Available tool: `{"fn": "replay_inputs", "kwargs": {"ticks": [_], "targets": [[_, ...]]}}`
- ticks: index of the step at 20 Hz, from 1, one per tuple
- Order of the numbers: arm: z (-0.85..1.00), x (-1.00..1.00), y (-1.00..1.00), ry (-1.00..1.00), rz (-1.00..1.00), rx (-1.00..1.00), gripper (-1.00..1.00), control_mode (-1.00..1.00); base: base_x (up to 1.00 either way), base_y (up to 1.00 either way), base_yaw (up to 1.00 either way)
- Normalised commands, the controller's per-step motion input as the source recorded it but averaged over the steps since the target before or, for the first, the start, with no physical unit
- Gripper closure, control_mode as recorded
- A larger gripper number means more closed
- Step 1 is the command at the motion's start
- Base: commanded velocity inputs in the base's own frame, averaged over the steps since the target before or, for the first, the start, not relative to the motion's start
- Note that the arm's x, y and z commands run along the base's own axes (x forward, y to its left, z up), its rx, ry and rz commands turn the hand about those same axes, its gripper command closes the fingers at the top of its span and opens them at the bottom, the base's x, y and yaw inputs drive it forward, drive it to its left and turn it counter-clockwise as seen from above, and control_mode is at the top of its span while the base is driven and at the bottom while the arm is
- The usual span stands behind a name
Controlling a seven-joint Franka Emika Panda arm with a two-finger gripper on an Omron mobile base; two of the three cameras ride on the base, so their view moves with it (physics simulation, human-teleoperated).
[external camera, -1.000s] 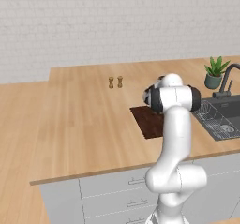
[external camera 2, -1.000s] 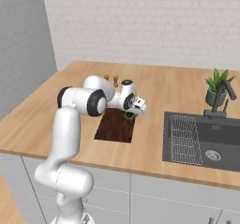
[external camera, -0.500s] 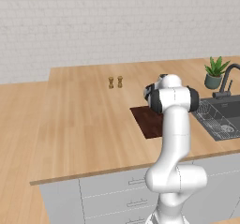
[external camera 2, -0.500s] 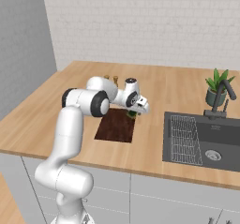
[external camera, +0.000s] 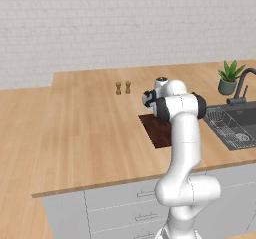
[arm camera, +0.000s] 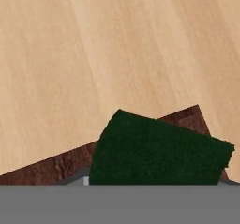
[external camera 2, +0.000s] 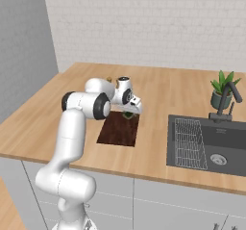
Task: Pick up the sponge from the counter and clean the cutting board by briefly scrubbing or pressing down on the cutting board. Once finished, release the sponge.
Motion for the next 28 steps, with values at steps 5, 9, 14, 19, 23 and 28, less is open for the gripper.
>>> {"fn": "replay_inputs", "kwargs": {"ticks": [5, 9, 14, 19, 23, 28], "targets": [[-0.39, -0.38, 0.61, 0.07, 0.03, 0.0, 1.0, -1.0, 0.0, 0.0, 0.0], [0.08, -0.15, 0.71, 0.01, 0.0, 0.01, 1.0, -1.0, 0.0, 0.0, 0.0], [-0.33, -0.36, 0.64, 0.08, 0.01, -0.01, 1.0, -1.0, 0.0, 0.0, 0.0], [-0.98, -1.0, 0.22, 0.04, 0.06, -0.07, 1.0, -1.0, 0.0, 0.0, 0.0], [-0.33, -0.21, 0.09, 0.01, 0.02, 0.01, 1.0, -1.0, 0.0, 0.0, 0.0], [0.39, 0.0, 0.35, 0.0, 0.0, 0.02, 1.0, -1.0, 0.0, 0.0, 0.0]]}}
